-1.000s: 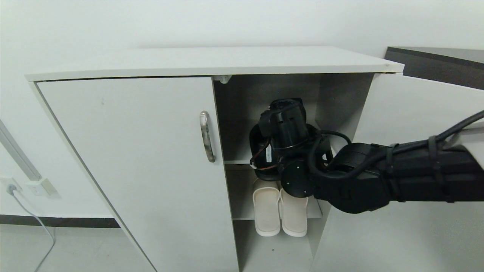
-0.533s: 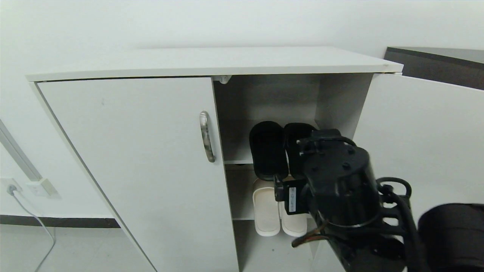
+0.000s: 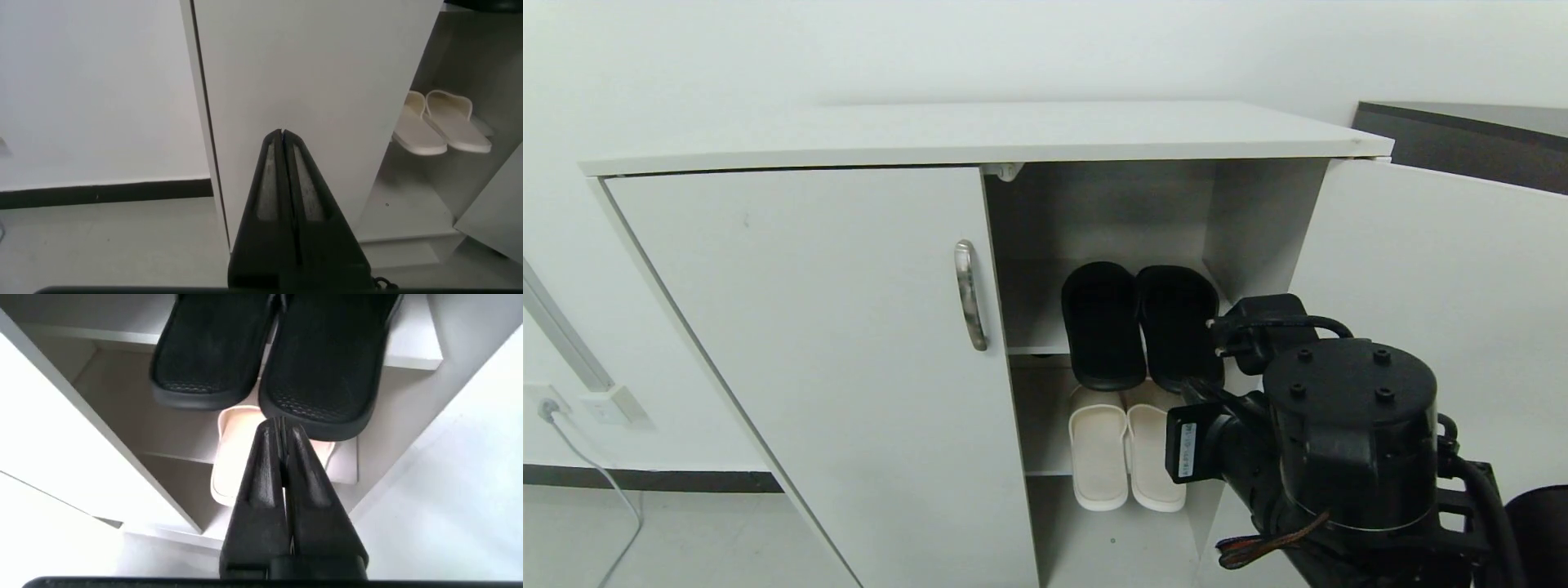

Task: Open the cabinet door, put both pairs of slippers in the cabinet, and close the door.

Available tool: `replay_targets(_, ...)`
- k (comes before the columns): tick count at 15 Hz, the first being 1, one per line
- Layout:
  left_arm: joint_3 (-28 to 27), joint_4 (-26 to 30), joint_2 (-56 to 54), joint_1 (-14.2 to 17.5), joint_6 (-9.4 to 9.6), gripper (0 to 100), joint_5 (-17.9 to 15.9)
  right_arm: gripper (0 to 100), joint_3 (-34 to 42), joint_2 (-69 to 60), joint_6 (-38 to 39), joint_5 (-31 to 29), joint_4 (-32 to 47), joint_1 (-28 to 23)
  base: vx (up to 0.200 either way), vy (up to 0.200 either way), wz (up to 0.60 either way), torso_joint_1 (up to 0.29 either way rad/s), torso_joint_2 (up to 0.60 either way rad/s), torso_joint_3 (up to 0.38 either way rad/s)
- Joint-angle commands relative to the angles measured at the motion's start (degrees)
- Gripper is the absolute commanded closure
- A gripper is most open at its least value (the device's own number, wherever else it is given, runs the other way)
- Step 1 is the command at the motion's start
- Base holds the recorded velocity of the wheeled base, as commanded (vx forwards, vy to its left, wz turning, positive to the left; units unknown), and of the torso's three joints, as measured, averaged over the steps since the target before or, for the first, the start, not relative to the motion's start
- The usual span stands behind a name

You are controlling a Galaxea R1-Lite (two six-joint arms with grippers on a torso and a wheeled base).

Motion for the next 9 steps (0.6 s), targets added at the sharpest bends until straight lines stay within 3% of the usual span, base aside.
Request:
replay_targets(1,0.0,0.0,0.0,0.0,-0.03,100,-0.1,100,0.0,0.5,0.1,-0.2,-0.1,0.0,0.000,0.000,0.00,0.000,0.00,0.000)
replay_targets(9,0.0,0.0,0.0,0.0,-0.03,100,-0.1,100,0.2,1.8,0.1,-0.4,-0.1,0.0,-0.200,0.000,0.00,0.001,0.00,-0.001)
